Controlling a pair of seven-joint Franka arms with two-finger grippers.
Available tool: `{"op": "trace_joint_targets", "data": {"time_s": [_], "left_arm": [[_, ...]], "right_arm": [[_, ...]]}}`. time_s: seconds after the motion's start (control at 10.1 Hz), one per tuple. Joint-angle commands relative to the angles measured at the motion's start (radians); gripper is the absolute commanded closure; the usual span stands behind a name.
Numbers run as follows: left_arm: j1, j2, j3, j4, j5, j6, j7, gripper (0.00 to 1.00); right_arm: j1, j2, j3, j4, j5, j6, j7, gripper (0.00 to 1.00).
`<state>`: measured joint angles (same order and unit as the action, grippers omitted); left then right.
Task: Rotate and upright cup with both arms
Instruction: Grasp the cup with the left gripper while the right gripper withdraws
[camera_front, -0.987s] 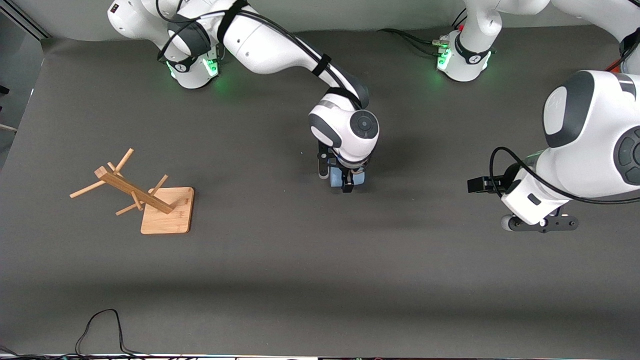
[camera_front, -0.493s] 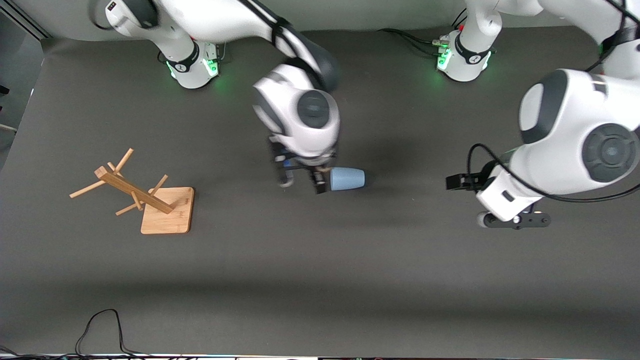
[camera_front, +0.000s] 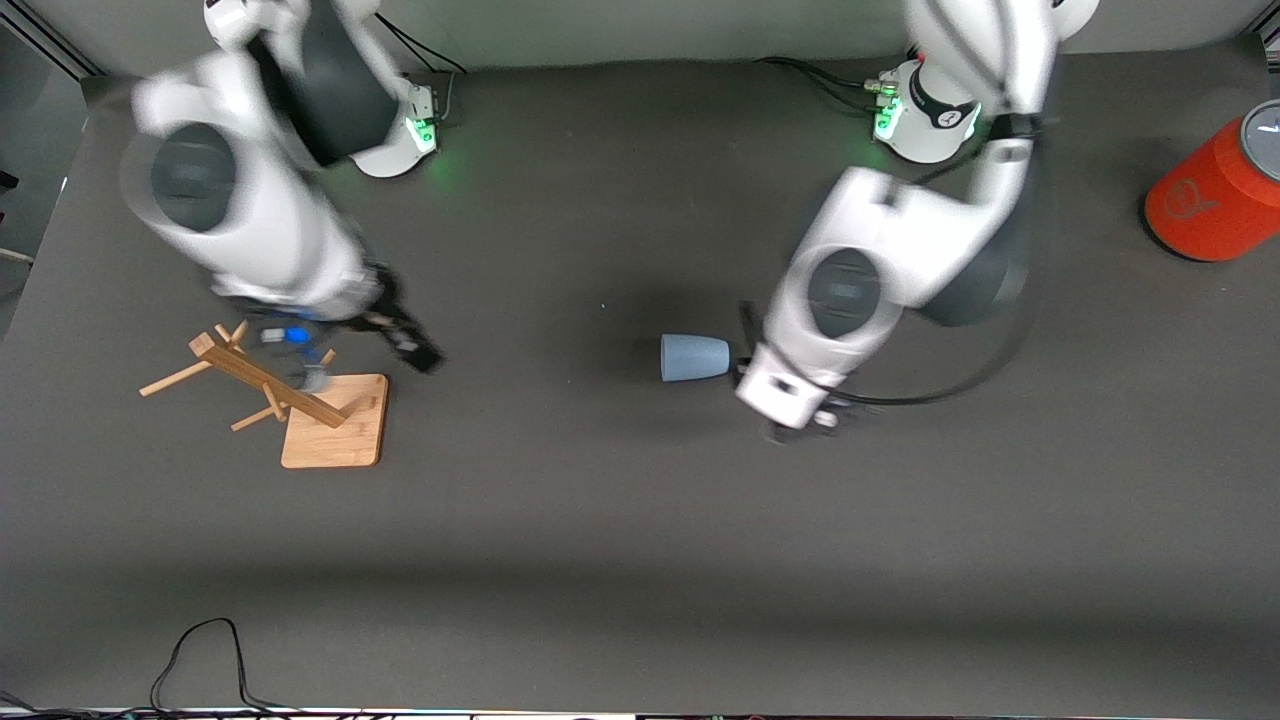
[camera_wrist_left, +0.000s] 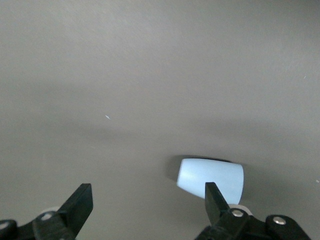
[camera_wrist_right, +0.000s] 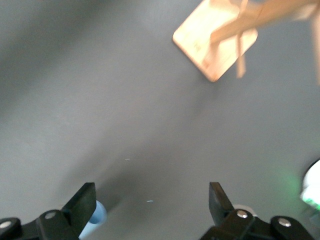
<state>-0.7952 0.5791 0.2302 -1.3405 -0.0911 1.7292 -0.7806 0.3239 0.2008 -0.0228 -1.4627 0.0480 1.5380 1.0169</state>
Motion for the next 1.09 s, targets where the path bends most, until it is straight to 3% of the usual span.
{"op": "trace_joint_targets", "data": {"time_s": [0.0,0.3,0.59,0.79,0.89,0.99], "left_arm": [[-0.135,0.094,0.024,0.023,0.075,0.010,-0.142,0.00],[-0.257,0.198,0.024,0.078,0.145,0.016,-0.320,0.00],[-0.302,0.278,0.024,0.133,0.186,0.018,-0.396,0.00],[-0.303,0.333,0.023,0.167,0.208,0.015,-0.414,0.00],[-0.302,0.335,0.023,0.166,0.206,0.000,-0.411,0.23],[-0.299,0.332,0.023,0.165,0.205,-0.010,-0.405,0.69]], "right_arm": [[-0.203,-0.096,0.092,-0.065,0.012,-0.024,-0.340,0.00],[-0.376,-0.141,0.095,-0.071,0.007,-0.024,-0.781,0.00],[-0.387,-0.147,0.058,-0.068,-0.023,-0.013,-1.007,0.00],[-0.387,-0.152,0.057,-0.070,-0.031,-0.004,-1.057,0.00],[-0.384,-0.152,0.055,-0.071,-0.031,0.004,-1.073,0.00],[-0.378,-0.152,0.049,-0.071,-0.033,0.004,-1.072,0.00]]}}
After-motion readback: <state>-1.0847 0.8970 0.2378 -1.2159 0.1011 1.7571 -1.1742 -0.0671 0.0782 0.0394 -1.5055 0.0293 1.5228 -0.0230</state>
